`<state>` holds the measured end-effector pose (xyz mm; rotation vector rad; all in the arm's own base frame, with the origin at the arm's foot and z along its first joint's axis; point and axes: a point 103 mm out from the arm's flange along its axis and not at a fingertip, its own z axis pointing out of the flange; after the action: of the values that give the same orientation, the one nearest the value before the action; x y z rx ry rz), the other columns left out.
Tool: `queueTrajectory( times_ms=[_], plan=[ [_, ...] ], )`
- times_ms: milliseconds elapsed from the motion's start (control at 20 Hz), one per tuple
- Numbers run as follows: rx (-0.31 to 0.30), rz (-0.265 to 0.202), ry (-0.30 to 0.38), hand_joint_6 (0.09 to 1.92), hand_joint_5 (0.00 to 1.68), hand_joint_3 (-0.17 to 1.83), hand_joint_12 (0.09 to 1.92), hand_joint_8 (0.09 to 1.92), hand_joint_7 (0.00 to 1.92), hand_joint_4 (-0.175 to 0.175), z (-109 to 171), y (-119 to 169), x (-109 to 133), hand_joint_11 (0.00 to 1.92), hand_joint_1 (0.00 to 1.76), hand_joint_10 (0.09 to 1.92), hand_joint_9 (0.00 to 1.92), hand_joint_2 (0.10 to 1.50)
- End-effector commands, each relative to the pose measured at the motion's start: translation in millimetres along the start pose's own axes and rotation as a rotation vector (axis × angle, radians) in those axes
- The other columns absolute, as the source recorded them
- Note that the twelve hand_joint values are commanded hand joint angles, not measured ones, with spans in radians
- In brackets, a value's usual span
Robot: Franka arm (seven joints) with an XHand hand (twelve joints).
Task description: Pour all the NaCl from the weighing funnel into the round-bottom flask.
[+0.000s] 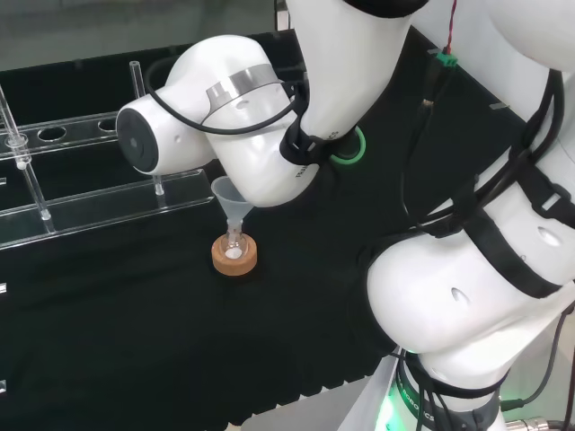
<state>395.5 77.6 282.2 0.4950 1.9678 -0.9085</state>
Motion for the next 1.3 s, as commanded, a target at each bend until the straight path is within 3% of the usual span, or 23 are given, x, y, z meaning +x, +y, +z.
queueTrajectory(
  times_ms=[50, 650, 1000, 1300],
  plan=[
    [0.018, 0.002, -0.029, 0.50, 1.32, 0.46, 1.51, 0.17, 1.65, 0.175, -3, 0, 1, 0.01, 1.11, 0.16, 1.15, 0.74],
    [0.030, 0.006, -0.073, 0.50, 1.32, 0.47, 1.51, 0.17, 1.66, 0.175, -14, 4, 0, 0.01, 1.11, 0.16, 1.15, 0.74],
    [0.019, -0.016, -0.098, 0.51, 1.32, 0.51, 1.49, 0.14, 1.67, 0.175, -17, 8, 2, 0.01, 1.11, 0.15, 1.15, 0.72],
    [0.049, -0.013, -0.130, 0.51, 1.32, 0.51, 1.49, 0.14, 1.67, 0.175, -23, 6, 4, 0.00, 1.11, 0.15, 1.15, 0.71]
  ],
)
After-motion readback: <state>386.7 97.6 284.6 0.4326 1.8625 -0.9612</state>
